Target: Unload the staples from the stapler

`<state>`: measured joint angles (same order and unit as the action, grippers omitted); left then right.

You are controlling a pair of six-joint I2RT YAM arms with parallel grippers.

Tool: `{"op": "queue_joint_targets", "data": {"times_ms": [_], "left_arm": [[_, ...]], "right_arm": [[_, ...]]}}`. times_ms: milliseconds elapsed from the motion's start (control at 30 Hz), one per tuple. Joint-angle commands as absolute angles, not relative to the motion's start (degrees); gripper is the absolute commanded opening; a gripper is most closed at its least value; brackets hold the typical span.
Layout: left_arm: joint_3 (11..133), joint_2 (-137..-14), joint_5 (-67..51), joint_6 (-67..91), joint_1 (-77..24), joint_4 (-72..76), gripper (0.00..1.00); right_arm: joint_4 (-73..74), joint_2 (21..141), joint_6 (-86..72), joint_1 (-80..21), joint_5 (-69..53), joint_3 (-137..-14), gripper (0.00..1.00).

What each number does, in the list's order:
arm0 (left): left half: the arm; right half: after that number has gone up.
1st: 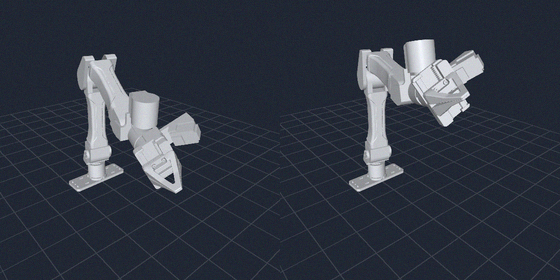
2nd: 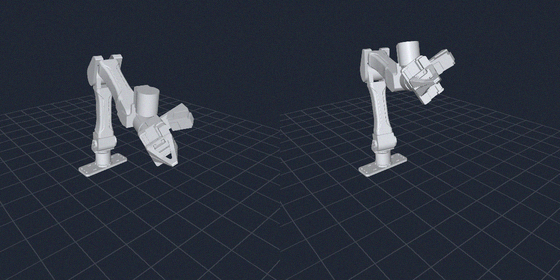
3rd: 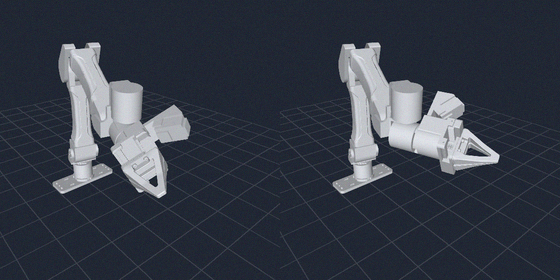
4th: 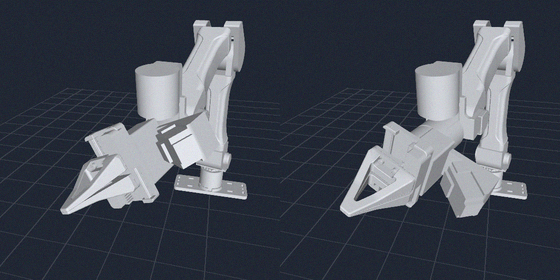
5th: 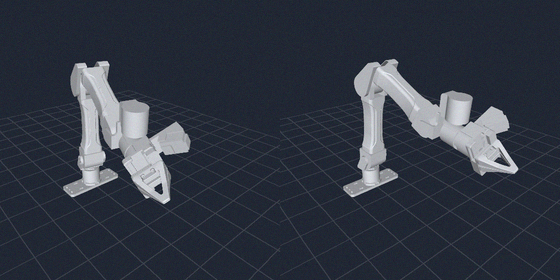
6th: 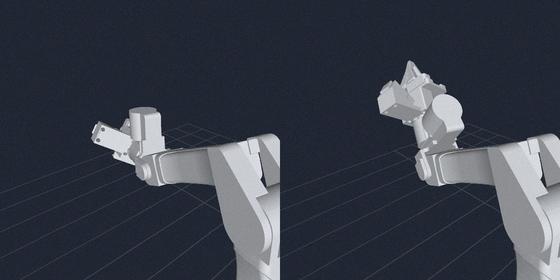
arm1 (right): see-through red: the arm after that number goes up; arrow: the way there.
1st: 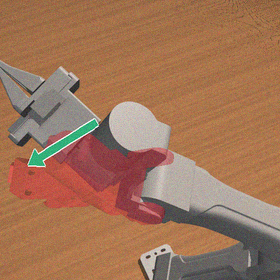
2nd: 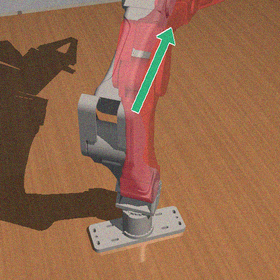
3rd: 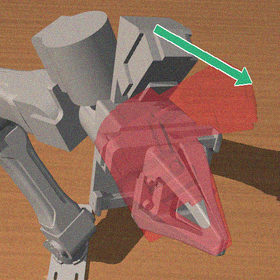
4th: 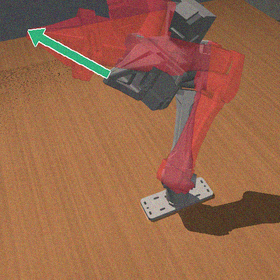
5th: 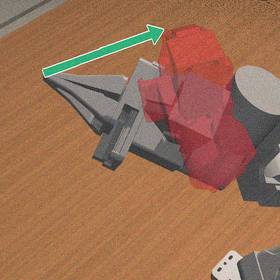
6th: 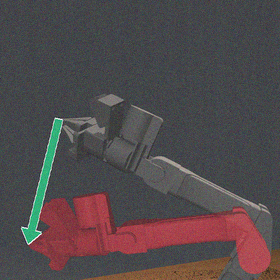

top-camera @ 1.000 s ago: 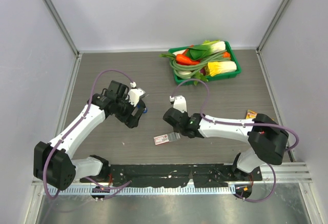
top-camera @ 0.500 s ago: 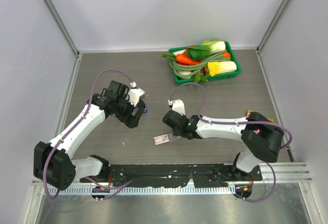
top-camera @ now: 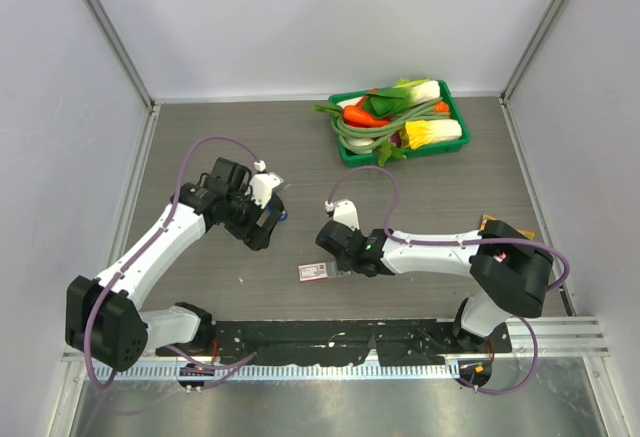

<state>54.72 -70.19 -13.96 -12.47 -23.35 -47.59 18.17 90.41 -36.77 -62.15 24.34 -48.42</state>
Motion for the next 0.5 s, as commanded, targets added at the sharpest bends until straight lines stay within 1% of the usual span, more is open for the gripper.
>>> {"op": "queue_joint_targets", "data": {"times_ms": [0, 167, 200, 300, 467], "left_arm": [[54.67, -68.99, -13.97, -13.1, -23.47, -47.29, 0.85], [54.84, -69.17, -14.06, -13.01, -23.55, -47.2, 0.85], [54.84, -69.17, -14.15, -13.01, -23.47, -47.11, 0.85], [54.84, -69.35, -14.41, -13.1, -23.55, -47.02, 0.85], [55.37, -70.14, -15.03, -13.01, -23.55, -46.85, 0.85]], "right_arm": [[18.63, 89.56, -36.04, -62.4, 26.28, -49.3, 0.11], [20.3, 88.95, -35.68, -62.4, 28.03, -51.32, 0.11], [20.74, 88.51, -35.68, -62.4, 28.73, -51.59, 0.14], [21.36, 86.84, -35.68, -62.23, 29.27, -51.77, 0.17], [20.39, 85.52, -36.65, -61.44, 28.22, -49.4, 0.19]]}}
